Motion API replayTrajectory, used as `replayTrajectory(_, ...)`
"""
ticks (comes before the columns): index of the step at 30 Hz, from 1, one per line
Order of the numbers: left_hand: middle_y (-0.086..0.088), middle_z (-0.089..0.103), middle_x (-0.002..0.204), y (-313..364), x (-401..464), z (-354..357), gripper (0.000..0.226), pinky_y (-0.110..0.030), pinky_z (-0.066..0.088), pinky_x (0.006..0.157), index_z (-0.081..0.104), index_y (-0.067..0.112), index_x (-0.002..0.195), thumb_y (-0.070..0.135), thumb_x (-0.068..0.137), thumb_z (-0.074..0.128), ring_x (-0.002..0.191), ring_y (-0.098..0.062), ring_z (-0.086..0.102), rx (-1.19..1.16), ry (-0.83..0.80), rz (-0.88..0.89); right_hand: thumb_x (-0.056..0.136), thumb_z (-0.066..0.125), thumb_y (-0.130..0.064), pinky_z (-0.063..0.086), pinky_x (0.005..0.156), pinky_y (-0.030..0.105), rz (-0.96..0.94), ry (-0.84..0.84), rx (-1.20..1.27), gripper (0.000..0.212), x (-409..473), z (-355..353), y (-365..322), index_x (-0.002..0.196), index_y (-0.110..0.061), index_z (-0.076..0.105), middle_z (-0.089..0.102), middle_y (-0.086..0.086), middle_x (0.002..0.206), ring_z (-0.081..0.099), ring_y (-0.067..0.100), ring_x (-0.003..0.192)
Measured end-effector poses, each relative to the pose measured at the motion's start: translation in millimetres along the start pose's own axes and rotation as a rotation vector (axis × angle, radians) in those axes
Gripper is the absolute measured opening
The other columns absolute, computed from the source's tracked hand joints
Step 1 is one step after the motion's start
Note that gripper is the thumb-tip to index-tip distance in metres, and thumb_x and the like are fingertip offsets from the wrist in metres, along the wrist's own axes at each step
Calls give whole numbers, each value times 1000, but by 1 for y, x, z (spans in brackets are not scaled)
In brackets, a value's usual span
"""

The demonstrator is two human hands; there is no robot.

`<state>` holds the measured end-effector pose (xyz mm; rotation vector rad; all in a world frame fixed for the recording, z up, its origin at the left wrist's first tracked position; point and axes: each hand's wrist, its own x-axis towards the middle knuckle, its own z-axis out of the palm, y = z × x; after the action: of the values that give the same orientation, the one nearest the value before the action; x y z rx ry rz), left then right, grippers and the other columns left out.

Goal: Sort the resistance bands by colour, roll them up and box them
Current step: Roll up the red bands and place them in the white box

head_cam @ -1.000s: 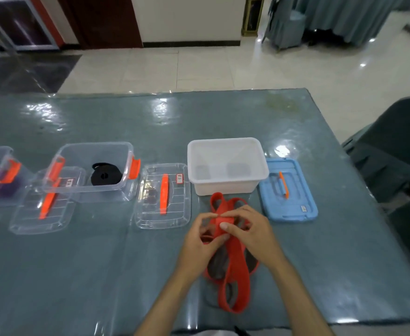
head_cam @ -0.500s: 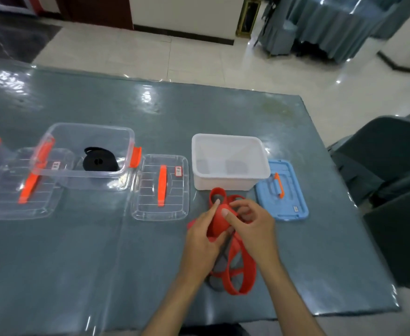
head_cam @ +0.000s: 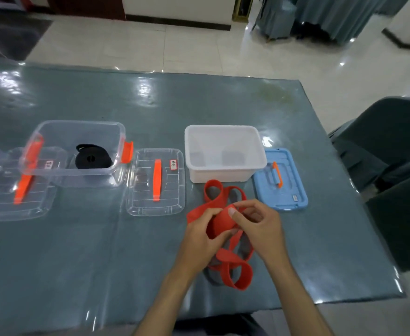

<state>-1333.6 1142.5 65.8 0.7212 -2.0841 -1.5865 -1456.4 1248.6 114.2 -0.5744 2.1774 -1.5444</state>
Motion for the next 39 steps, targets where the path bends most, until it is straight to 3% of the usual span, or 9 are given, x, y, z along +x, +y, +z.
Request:
replayTrajectory(4,12,68,131,11,12,19,63,-26,48,106,62,21,144,35,86,82,123,-7,64,62,-13,96,81,86,-20,62,80,45,-18,-9,-1,12,11,-24,6,90,-23,78,78,-1,82,75,19,80)
replayTrajectory(9,9,69,117,30,28,51,67,-18,47,99,60,19,146,42,86,80,110,-4,64,185,-63,112,84,84,-10,63,77,46,-11,16,74,9,26,-55,10,87,-18,79,79,-1,78,76,16,75)
replayTrajectory(12,10,66,107,39,36,63,64,-19,49,90,58,21,148,39,89,75,97,1,61,293,-113,128,84,83,-23,62,77,54,-15,-11,108,4,34,-68,18,87,-22,81,79,0,79,77,22,76)
replayTrajectory(15,9,66,117,43,39,72,64,-25,51,99,57,20,148,36,89,75,109,-3,63,325,-88,121,80,80,-38,61,78,59,10,-33,185,17,40,-79,27,89,-23,81,79,3,80,77,29,76)
replayTrajectory(17,10,65,123,47,37,78,62,-23,48,104,61,20,145,35,88,79,116,-3,62,296,-20,111,82,82,-33,61,78,61,26,-73,225,15,46,-87,32,91,-20,81,79,7,79,75,35,76)
replayTrajectory(24,16,73,112,70,19,113,80,-21,52,101,56,30,146,16,76,93,113,-6,68,34,255,-93,93,73,-7,60,67,31,132,-167,424,6,51,-106,39,97,-4,75,77,15,79,71,17,66)
replayTrajectory(29,14,74,113,81,3,134,44,-40,56,98,74,29,112,23,74,95,111,-13,71,137,404,-9,96,71,-11,61,67,41,208,-198,478,8,42,-116,45,101,-5,68,74,26,84,70,25,68)
replayTrajectory(34,6,75,116,79,-4,144,40,-42,57,97,79,15,112,20,75,94,114,-15,71,354,458,198,98,68,-21,57,82,47,287,-316,469,21,35,-123,51,87,-3,68,71,30,93,67,25,79)
replayTrajectory(39,-7,70,126,67,-12,148,33,-40,57,100,79,6,111,17,82,88,115,-21,69,441,426,318,90,76,-8,60,84,46,286,-223,582,4,31,-138,45,90,-4,74,75,23,89,70,26,81)
